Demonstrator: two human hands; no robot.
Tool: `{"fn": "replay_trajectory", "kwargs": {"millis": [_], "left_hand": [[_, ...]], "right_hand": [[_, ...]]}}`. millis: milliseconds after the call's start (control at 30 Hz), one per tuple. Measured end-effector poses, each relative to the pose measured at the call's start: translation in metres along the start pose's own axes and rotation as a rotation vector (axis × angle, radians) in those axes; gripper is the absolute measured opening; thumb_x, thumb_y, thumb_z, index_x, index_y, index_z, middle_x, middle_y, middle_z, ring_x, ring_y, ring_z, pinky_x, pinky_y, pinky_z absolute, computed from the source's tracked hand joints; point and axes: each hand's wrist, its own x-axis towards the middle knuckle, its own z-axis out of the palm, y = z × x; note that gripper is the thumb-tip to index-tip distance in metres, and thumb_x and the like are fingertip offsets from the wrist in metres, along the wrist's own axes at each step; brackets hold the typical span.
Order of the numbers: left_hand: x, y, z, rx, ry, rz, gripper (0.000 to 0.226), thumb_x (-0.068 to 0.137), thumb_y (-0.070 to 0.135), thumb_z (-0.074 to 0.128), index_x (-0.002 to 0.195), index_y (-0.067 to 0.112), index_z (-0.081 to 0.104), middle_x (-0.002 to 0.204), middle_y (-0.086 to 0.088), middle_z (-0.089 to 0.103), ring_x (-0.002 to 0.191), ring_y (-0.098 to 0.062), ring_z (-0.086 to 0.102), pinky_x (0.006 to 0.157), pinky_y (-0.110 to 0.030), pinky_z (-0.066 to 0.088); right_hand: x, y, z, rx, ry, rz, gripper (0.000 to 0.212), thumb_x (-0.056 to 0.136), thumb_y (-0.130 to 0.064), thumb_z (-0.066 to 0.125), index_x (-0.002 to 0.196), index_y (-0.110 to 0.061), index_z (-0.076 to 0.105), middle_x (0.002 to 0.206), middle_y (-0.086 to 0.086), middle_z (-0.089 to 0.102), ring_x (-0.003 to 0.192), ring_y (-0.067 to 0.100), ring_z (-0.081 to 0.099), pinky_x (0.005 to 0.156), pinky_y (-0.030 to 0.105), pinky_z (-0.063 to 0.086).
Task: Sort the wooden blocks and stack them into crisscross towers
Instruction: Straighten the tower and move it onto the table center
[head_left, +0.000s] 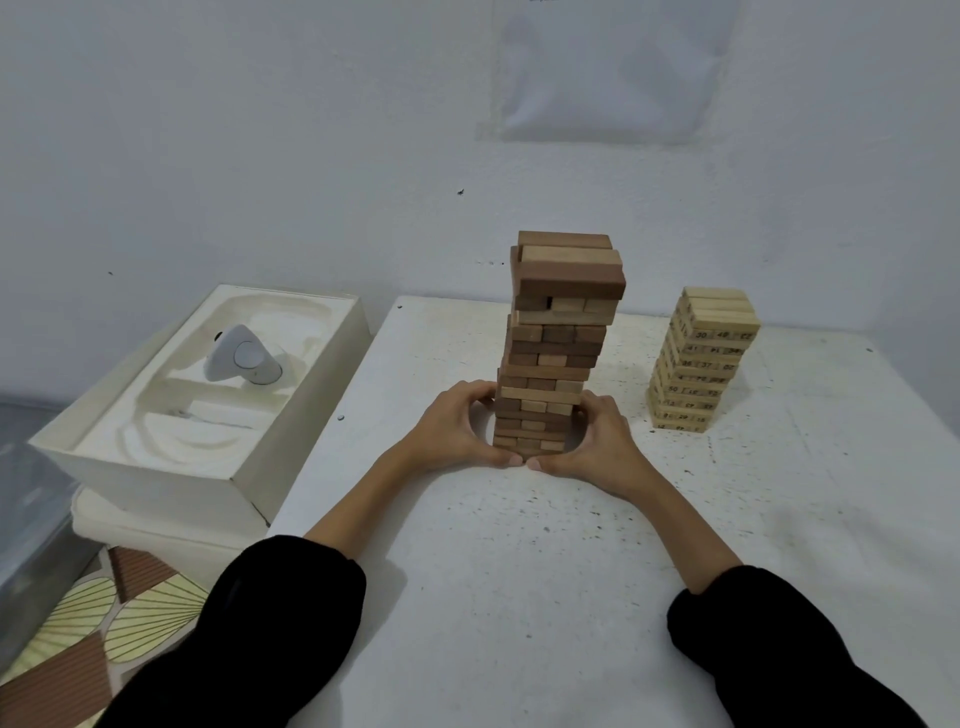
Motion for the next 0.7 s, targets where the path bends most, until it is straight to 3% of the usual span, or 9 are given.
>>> {"fn": "replay_trajectory", "kwargs": {"millis": [200,367,467,567,700], "left_hand": [[0.007,0.001,-0.006,-0.03,-0.091,-0.03,0.075,0.053,0.043,0.086,0.118,0.023,0.057,0.115,0.008,0.063,0.108,-0.01,0.056,0.093,-0.027,0.047],[0.004,-0.005,-0.01,-0.041,-0.084,-0.04,0.072,0.06,0.025,0.09,0.122,0.024,0.055,0.117,0.013,0.062,0.108,-0.004,0.055,0.089,-0.019,0.045],[0.001,-0.005,-0.009,-0.07,-0.034,-0.027,0.071,0.057,0.027,0.091,0.119,0.023,0.057,0.112,0.011,0.063,0.104,-0.003,0.056,0.086,-0.016,0.044],[-0.002,-0.004,-0.008,-0.098,0.001,-0.02,0.073,0.053,0.035,0.089,0.118,0.022,0.058,0.111,0.009,0.064,0.104,-0.007,0.057,0.086,-0.019,0.046],[-0.002,-0.004,-0.007,-0.098,0.002,-0.02,0.069,0.057,0.024,0.09,0.117,0.02,0.058,0.11,0.008,0.064,0.101,-0.006,0.057,0.084,-0.016,0.044]], "right_hand": [[0.007,0.011,0.002,0.038,-0.008,0.03,0.1,0.031,-0.07,0.083,0.12,-0.041,0.046,0.113,-0.001,0.058,0.11,0.018,0.053,0.089,0.043,0.051],[0.006,0.014,-0.002,0.052,-0.007,-0.017,0.092,0.04,-0.064,0.082,0.121,-0.032,0.051,0.116,-0.002,0.056,0.113,0.017,0.048,0.093,0.042,0.048],[0.005,0.016,-0.003,0.045,-0.012,-0.029,0.09,0.042,-0.062,0.082,0.121,-0.03,0.052,0.115,-0.004,0.057,0.111,0.016,0.049,0.091,0.04,0.049],[0.003,0.016,-0.005,0.029,0.004,-0.046,0.083,0.047,-0.053,0.085,0.12,-0.027,0.053,0.113,-0.006,0.056,0.108,0.015,0.048,0.086,0.031,0.046],[0.0,0.016,-0.008,0.012,0.021,-0.048,0.075,0.056,-0.033,0.088,0.121,-0.025,0.051,0.11,-0.007,0.048,0.105,0.011,0.041,0.081,0.023,0.035]]}}
